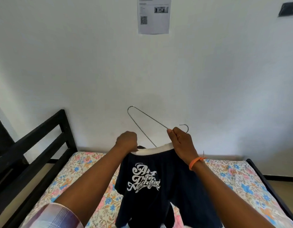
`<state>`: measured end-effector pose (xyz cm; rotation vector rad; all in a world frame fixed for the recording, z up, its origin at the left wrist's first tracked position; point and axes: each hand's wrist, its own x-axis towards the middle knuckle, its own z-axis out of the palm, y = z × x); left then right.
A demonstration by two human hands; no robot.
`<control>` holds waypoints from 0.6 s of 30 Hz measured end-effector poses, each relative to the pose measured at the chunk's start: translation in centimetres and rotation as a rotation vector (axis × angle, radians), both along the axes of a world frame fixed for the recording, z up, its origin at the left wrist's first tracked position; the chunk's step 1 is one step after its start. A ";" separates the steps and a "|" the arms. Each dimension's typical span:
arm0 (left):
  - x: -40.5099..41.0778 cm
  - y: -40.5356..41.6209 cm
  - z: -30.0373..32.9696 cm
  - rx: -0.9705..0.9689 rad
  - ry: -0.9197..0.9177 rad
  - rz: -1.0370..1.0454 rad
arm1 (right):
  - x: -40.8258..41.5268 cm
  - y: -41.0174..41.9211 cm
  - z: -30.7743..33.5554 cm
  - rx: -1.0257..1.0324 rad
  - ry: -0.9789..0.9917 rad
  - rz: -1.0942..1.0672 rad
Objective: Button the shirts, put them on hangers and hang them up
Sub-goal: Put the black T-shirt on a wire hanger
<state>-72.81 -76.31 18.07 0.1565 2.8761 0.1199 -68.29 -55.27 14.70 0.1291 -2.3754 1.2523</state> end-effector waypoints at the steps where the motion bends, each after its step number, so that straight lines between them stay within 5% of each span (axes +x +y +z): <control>1: 0.0 0.1 -0.3 0.013 -0.121 0.000 | 0.0 0.0 0.1 0.006 0.002 0.006; 3: 0.4 0.2 -0.8 -0.014 -0.226 -0.049 | 0.0 0.0 0.6 0.001 0.013 0.007; 8: 0.8 0.2 -2.2 -0.090 0.111 -0.234 | 0.1 1.0 1.2 0.019 0.031 -0.011; 10: 0.2 -0.2 -2.6 0.141 0.081 -0.109 | -0.1 1.8 1.1 0.036 0.007 -0.030; 14: -0.4 0.2 -1.5 1.054 -0.231 0.322 | -0.4 3.7 -0.4 0.333 -0.023 -0.080; 18: -0.5 0.8 0.7 1.312 -0.309 0.486 | -0.1 5.4 -1.7 0.531 -0.012 -0.170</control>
